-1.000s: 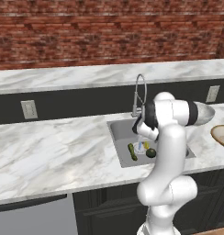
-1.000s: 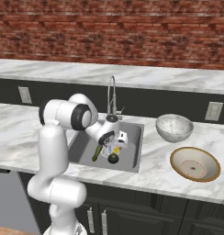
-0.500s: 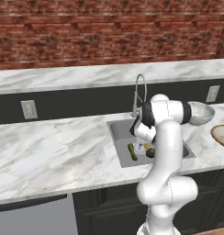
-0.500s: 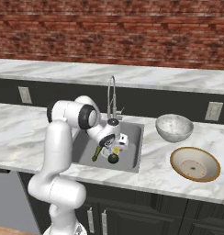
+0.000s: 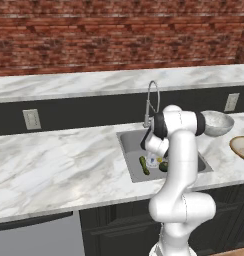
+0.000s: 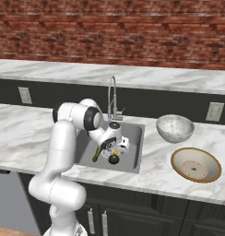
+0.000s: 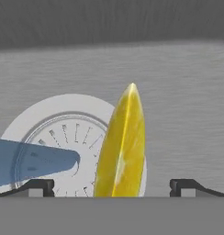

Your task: Pick the squashs from the sink and place them in one bowl. Place the lemon wedge in the other bowl. Then turn off the sink faucet.

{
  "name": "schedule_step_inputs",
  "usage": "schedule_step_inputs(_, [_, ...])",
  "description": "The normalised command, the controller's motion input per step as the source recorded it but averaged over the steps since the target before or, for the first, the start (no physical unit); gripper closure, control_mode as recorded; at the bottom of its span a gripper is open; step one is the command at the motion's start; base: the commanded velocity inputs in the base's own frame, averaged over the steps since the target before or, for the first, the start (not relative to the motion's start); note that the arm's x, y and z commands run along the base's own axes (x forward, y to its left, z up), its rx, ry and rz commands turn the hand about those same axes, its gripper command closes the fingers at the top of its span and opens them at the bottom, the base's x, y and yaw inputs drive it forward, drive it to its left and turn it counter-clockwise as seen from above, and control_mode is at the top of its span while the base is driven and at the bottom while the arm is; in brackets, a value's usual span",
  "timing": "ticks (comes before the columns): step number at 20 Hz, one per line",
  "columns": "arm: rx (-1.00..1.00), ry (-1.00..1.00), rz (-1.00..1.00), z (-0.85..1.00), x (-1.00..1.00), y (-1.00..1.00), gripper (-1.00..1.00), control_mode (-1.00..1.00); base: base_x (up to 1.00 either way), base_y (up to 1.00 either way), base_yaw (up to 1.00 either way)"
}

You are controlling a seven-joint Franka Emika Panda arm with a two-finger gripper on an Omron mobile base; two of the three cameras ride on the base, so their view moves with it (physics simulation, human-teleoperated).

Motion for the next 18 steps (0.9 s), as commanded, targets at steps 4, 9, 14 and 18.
schedule_step_inputs(4, [0.0, 0.0, -0.03, -0.34, 0.07, 0.0, 1.0, -1.0, 0.0, 0.0, 0.0])
schedule_step_inputs(9, [0.0, 0.01, -0.01, -0.2, 0.03, 0.0, 1.0, -1.0, 0.0, 0.0, 0.0])
schedule_step_inputs(14, [0.0, 0.0, 0.0, -0.04, 0.0, 0.0, 1.0, -1.0, 0.0, 0.0, 0.0])
schedule_step_inputs(18, [0.0, -0.01, 0.0, 0.0, -0.02, 0.0, 1.0, -1.0, 0.0, 0.0, 0.0])
